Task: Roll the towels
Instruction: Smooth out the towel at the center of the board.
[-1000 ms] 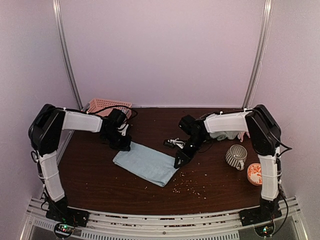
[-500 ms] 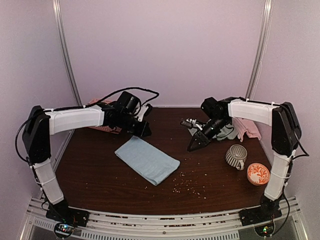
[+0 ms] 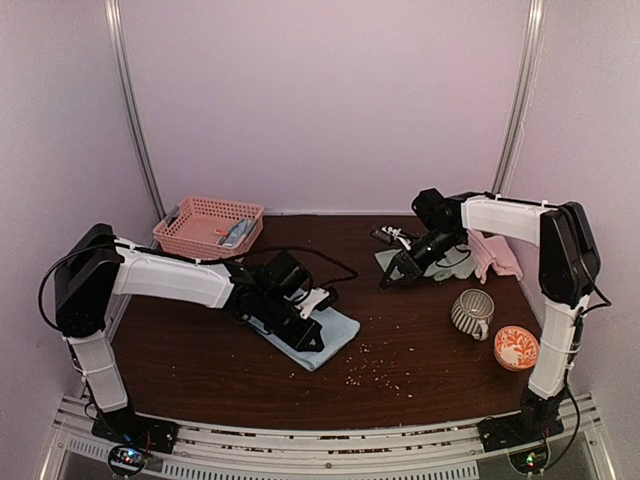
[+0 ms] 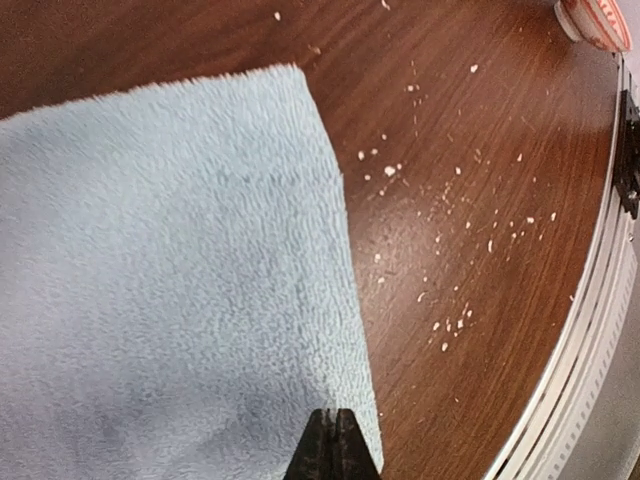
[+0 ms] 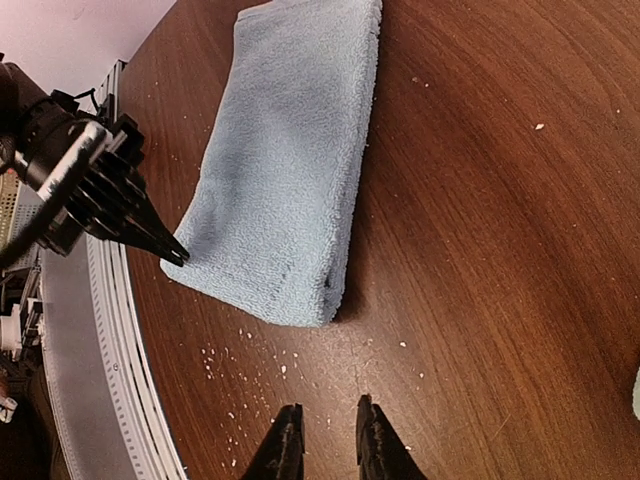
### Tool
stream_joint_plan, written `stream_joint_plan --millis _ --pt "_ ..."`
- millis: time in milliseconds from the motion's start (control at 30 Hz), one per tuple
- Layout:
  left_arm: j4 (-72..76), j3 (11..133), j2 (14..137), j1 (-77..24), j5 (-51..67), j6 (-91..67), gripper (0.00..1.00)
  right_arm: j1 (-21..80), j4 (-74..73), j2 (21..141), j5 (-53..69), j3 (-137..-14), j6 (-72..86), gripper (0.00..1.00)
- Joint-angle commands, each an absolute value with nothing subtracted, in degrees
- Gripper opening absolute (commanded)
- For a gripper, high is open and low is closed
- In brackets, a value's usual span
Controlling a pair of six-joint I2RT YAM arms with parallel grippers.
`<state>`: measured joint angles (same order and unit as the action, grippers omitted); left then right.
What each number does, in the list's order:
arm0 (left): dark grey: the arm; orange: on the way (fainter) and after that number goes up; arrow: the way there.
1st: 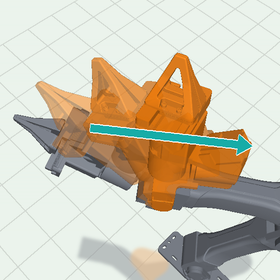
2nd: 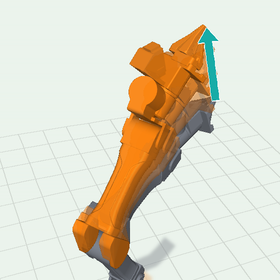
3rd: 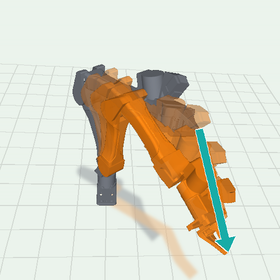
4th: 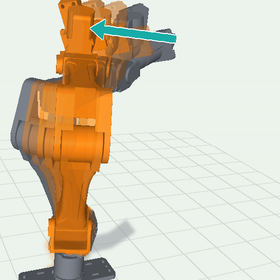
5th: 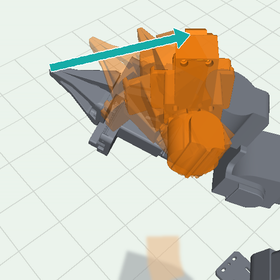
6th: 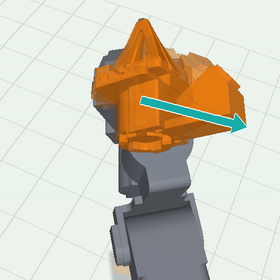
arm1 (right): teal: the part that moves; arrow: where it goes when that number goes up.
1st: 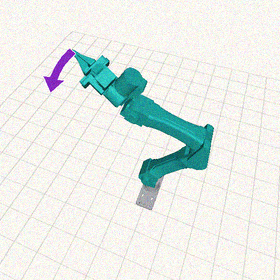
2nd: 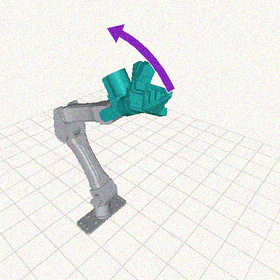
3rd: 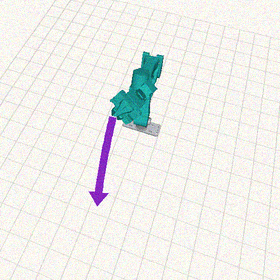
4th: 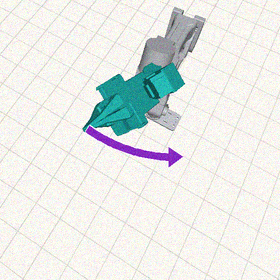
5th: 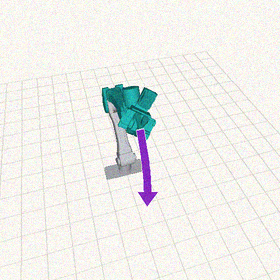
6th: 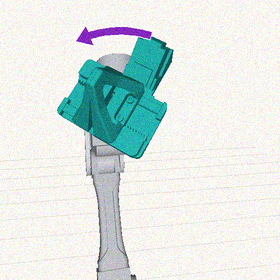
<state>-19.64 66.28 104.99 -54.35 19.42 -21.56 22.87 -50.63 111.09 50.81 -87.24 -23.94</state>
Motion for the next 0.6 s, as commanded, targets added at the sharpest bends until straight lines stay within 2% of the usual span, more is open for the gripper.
stream_joint_plan --millis 0,400,567 --pt "-16.7 65.1 107.7 -56.0 21.7 -21.6 0.00 23.0 -49.5 108.6 51.0 -85.7 -23.7 0.19" --pt "-17.7 61.8 107.7 -58.0 20.8 -19.2 0.00 23.7 -49.5 109.6 52.9 -86.5 -22.8 0.19" --pt "-21.3 62.6 100.8 -58.8 18.2 -16.4 0.00 23.8 -48.8 107.5 48.3 -89.6 -21.9 0.18"
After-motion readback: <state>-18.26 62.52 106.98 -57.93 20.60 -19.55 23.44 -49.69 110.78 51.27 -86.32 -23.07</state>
